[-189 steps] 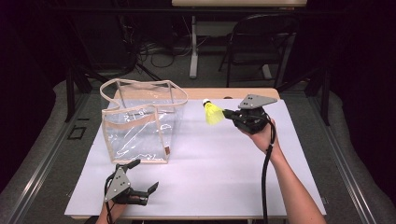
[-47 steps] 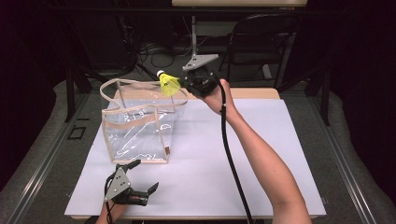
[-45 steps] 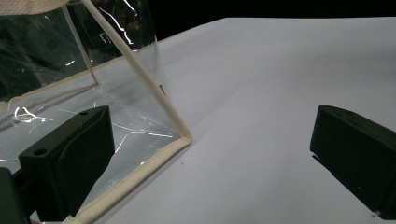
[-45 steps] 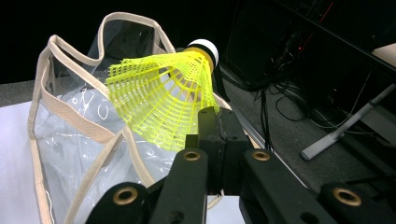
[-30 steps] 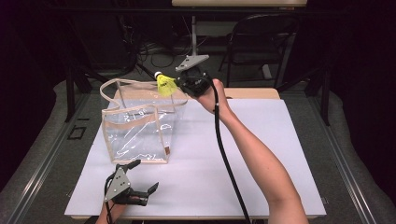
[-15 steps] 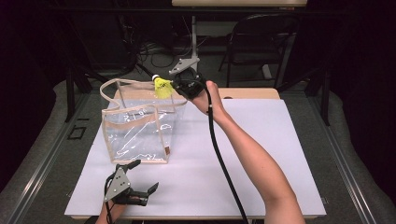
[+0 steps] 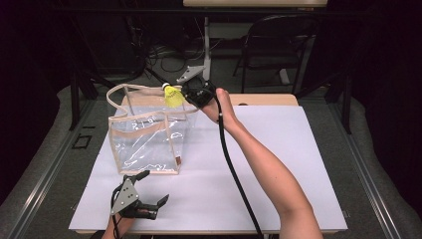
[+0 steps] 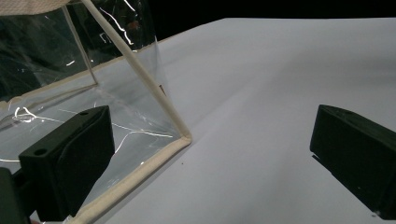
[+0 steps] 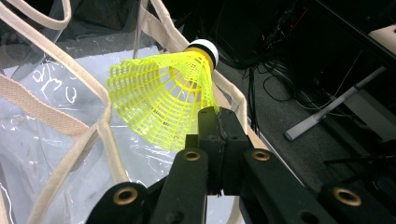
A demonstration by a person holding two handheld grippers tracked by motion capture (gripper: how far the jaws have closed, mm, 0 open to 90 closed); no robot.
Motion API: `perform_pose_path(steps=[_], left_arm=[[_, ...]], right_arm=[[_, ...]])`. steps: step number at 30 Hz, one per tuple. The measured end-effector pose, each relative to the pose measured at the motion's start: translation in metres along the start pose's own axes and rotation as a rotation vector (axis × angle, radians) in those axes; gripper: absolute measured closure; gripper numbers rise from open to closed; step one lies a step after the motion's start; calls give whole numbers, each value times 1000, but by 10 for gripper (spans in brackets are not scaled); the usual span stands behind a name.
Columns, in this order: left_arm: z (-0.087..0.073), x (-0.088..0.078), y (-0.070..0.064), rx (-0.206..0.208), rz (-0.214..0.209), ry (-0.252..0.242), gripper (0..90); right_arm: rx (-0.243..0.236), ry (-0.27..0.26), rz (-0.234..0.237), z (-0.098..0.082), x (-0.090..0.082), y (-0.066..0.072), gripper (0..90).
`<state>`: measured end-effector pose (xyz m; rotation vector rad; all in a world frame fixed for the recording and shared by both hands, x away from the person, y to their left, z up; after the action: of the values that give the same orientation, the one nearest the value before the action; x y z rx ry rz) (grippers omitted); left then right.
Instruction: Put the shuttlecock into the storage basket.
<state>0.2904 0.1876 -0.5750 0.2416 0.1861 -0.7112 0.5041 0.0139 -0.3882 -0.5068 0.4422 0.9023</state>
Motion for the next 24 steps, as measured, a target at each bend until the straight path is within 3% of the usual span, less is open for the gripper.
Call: perform_pose_path(steps=[24], left_arm=[[0,0,0,3,-1,2,0]], right_arm=[[-21,42,-10,-9,11,4,900]])
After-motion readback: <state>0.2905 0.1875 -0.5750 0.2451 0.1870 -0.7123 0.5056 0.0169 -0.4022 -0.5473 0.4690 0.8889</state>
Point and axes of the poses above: each handheld gripper's, and its own axes: x roughly forward along the jaws, z roughly out of its top, y roughly to its left, the point moved 5 cm from there along x, roughly forward along the jaws, and after that the axes turned 7 degrees about z, right-handed, at the moved point
